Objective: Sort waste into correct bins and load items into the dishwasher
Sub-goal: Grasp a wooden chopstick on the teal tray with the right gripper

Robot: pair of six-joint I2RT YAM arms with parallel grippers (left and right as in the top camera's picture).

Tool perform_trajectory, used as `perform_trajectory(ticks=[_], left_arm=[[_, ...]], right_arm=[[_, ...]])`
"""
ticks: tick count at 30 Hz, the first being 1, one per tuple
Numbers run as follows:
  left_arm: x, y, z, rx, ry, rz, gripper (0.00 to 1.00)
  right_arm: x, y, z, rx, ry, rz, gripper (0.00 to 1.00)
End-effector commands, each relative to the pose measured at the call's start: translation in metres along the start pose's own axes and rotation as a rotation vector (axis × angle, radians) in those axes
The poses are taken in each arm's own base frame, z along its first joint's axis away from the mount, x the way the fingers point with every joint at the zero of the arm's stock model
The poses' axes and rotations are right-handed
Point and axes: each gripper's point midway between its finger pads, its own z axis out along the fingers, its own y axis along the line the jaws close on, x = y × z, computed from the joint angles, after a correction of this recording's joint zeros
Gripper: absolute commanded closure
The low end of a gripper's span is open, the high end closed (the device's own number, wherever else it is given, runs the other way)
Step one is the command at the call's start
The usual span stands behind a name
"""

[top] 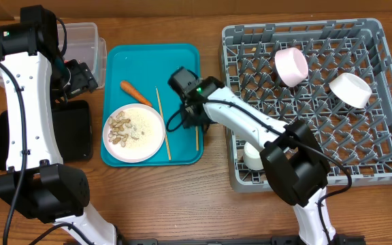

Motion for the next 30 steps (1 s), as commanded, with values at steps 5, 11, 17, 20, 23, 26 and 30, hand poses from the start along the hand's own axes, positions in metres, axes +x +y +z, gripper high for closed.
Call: perform_trajectory(ticks=[5, 11, 17, 20, 23, 26, 30], left_arm=[[-0.002, 0.002, -0.001, -0.01, -0.011, -0.017, 0.12], [-0.002, 0.002, -0.001, -0.01, -0.011, -0.017, 0.12], [-0.002, 0.002, -0.001, -0.009, -0.011, -0.017, 0.12], [-0.002, 0.003, -0.001, -0.01, -0.01, -0.016, 0.12], [-0.002, 0.002, -0.001, -0.009, -0.01, -0.016, 0.13], [-0.002, 0.002, -0.001, -0.009, -0.011, -0.017, 0.13], [-0.002, 0.003, -0.001, -0.01, -0.009, -0.016, 0.12]], right_arm=[[-0.008, 0.019, -0.004, -0.066, -0.035, -0.004, 0.46], [-0.006, 0.019, 0.007, -0.073, -0.045, -0.001, 0.46], [0.0, 0.017, 0.014, -0.068, -0.036, -0.002, 0.46], [0.004, 0.015, 0.02, -0.063, -0.028, -0.002, 0.46], [0.008, 0.013, 0.026, -0.057, -0.017, -0.003, 0.46], [0.013, 0.015, 0.032, -0.066, 0.01, -0.005, 0.46], [0.024, 0.02, 0.045, -0.092, 0.065, -0.006, 0.46]])
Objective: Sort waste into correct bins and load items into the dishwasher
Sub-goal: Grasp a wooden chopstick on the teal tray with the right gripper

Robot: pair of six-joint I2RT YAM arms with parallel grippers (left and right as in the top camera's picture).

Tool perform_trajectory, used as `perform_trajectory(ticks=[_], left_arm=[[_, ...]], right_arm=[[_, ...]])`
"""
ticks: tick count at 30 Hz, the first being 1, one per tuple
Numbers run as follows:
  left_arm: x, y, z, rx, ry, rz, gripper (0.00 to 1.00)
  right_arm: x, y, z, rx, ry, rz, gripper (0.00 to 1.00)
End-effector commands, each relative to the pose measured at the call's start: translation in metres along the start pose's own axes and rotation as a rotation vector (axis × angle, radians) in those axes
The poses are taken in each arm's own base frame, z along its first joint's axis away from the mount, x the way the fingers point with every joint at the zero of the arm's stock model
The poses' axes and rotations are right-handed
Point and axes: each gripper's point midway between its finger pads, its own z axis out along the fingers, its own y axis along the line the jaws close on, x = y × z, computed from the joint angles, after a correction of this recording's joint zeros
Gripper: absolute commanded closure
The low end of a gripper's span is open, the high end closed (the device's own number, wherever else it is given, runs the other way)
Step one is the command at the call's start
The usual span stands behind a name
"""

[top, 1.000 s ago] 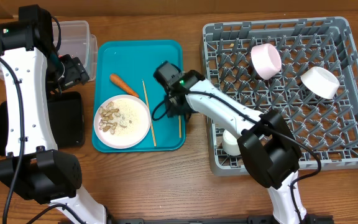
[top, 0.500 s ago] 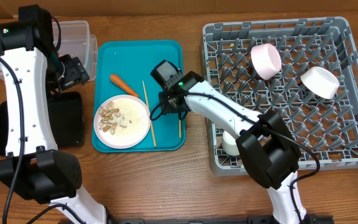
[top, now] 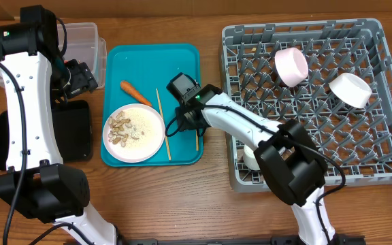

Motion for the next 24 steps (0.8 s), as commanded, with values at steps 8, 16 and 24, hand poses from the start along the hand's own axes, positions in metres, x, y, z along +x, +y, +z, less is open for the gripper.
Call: perform_trajectory(ticks=[8, 16, 24], left_arm=[[-0.002, 0.003, -0.001, -0.01, -0.009, -0.016, 0.12], [-0.002, 0.003, -0.001, -0.01, -0.009, -0.016, 0.12], [-0.002, 0.002, -0.001, -0.01, -0.01, -0.017, 0.13]], right_arm=[[0.02, -0.001, 0.02, 0.0, 0.086, 0.013, 0.6], [0.024, -0.009, 0.02, 0.044, 0.097, 0.093, 0.85], [0.028, -0.008, 0.019, 0.035, 0.116, 0.11, 0.96]])
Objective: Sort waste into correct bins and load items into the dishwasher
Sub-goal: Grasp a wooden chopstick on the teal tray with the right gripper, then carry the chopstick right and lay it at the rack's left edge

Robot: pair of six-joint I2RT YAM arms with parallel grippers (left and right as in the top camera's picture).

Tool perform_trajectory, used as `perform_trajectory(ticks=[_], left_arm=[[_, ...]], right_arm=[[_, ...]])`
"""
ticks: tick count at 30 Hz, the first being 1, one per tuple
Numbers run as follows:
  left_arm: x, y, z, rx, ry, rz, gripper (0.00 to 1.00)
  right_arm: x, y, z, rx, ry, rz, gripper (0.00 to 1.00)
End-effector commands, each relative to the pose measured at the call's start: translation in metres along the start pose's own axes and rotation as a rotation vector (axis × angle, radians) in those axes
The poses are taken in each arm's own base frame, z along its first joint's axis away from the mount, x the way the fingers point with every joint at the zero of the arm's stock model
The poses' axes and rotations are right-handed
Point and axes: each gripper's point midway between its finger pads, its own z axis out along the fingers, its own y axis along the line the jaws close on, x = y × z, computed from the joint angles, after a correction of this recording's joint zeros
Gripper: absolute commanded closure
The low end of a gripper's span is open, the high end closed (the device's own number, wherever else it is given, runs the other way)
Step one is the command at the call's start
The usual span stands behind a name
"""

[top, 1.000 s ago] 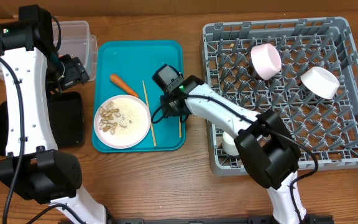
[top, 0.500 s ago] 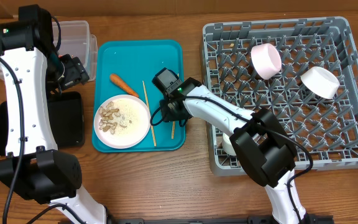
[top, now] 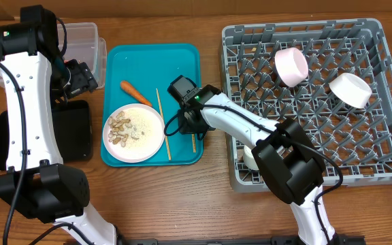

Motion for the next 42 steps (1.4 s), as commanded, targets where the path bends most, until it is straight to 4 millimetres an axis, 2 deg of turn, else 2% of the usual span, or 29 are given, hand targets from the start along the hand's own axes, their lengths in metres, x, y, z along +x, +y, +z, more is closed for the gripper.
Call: perform_trajectory(ticks=[1, 4, 7, 12, 15, 18, 21, 32, 35, 42], left_arm=[[-0.002, 0.002, -0.001, -0.009, -0.009, -0.017, 0.13], [-0.002, 0.003, -0.001, -0.01, -0.009, -0.017, 0.13], [-0.002, 0.002, -0.001, -0.01, -0.009, -0.017, 0.12], [-0.003, 0.002, -0.001, -0.008, -0.012, -0.017, 0.12], [-0.002, 0.002, -0.001, -0.009, -0.011, -0.017, 0.12], [-0.003, 0.002, -0.001, -0.008, -0.013, -0.017, 0.12], [-0.003, 0.002, -0.001, -0.008, -0.013, -0.017, 0.12], [-0.002, 0.003, -0.001, -0.01, -0.009, -0.017, 0.12], [-0.002, 0.002, -0.001, -0.009, -0.01, -0.017, 0.13], [-0.002, 0.003, -0.001, -0.01, -0.009, -0.016, 0.12]], right_arm=[[0.011, -0.003, 0.014, 0.013, 0.047, 0.011, 0.96], [0.009, -0.002, 0.005, 0.011, 0.043, 0.002, 0.96], [0.002, 0.0, -0.017, -0.001, 0.018, -0.039, 0.96], [-0.018, -0.005, -0.082, -0.001, -0.094, -0.03, 0.96], [-0.021, -0.009, -0.121, -0.028, -0.148, -0.065, 0.96], [-0.019, -0.024, -0.153, -0.007, -0.186, -0.068, 0.96], [-0.019, -0.047, -0.17, 0.036, -0.197, -0.046, 0.96], [-0.031, -0.133, -0.16, 0.132, -0.12, 0.005, 0.96], [-0.026, -0.127, -0.149, 0.03, -0.078, -0.048, 0.96], [-0.021, -0.124, -0.128, 0.013, -0.064, -0.062, 0.96]])
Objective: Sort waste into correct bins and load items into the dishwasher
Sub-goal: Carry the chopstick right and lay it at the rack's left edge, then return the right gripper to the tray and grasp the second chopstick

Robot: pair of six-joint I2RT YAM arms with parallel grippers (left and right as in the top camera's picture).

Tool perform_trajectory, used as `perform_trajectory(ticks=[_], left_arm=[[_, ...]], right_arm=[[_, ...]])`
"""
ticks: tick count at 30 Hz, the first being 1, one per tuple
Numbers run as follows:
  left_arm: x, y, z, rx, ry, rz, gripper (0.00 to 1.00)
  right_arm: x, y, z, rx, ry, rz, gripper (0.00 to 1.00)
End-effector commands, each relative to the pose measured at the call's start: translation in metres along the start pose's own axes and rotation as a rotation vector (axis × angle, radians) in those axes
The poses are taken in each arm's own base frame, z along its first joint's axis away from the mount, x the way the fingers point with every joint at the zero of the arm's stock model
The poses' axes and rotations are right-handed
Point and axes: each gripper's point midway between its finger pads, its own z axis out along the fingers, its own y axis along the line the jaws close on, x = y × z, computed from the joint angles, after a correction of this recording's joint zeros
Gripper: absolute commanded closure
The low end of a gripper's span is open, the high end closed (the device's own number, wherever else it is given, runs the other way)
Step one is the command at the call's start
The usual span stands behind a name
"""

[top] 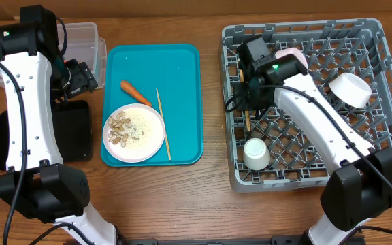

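Observation:
My right gripper [249, 97] hangs over the left side of the grey dish rack [369, 178], shut on a wooden chopstick [246, 120] whose end points down among the rack's tines. On the teal tray [182, 68] a second chopstick [162, 123] lies beside a white plate [133, 133] of food scraps, with a carrot [134, 93] above it. My left gripper [82, 76] hovers left of the tray, between the clear container and the black bin. Its jaws are not readable from above.
A pink bowl [293, 54], a white bowl [350, 90] and a white cup [256, 154] sit in the rack. A clear plastic container [84, 35] stands at the back left, a black bin [70, 133] below it. The left arm runs along the table's left side.
My right gripper was down on the chopstick at the tray's right edge. Now it is over the rack's left side with that chopstick in it. The left arm has not moved.
My right gripper stood over the tray's right part beside the right-hand chopstick, then lower and closer to it at the following two moments. That chopstick is now off the tray and held over the rack. The left arm stayed put throughout.

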Motion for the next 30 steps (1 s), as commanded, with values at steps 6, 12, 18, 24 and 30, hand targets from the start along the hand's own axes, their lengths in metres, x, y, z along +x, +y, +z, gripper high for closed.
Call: perform_trajectory(ticks=[6, 12, 18, 24, 30], left_arm=[[-0.001, 0.003, -0.001, -0.011, -0.006, -0.017, 0.12], [-0.001, 0.003, -0.001, -0.012, -0.005, -0.016, 0.12], [-0.001, 0.003, -0.001, -0.011, -0.005, -0.016, 0.12], [-0.001, 0.003, -0.001, -0.011, -0.005, -0.016, 0.12], [-0.001, 0.003, -0.001, -0.011, -0.004, -0.016, 0.12]], right_arm=[[0.004, 0.008, 0.014, -0.031, 0.019, -0.033, 0.84], [-0.002, 0.01, 0.013, -0.039, -0.008, -0.034, 0.74], [-0.017, 0.019, -0.01, -0.062, -0.061, -0.023, 0.74], [-0.017, 0.073, -0.033, -0.204, -0.086, -0.094, 0.74], [0.017, 0.128, -0.022, -0.237, -0.028, -0.232, 0.74]])
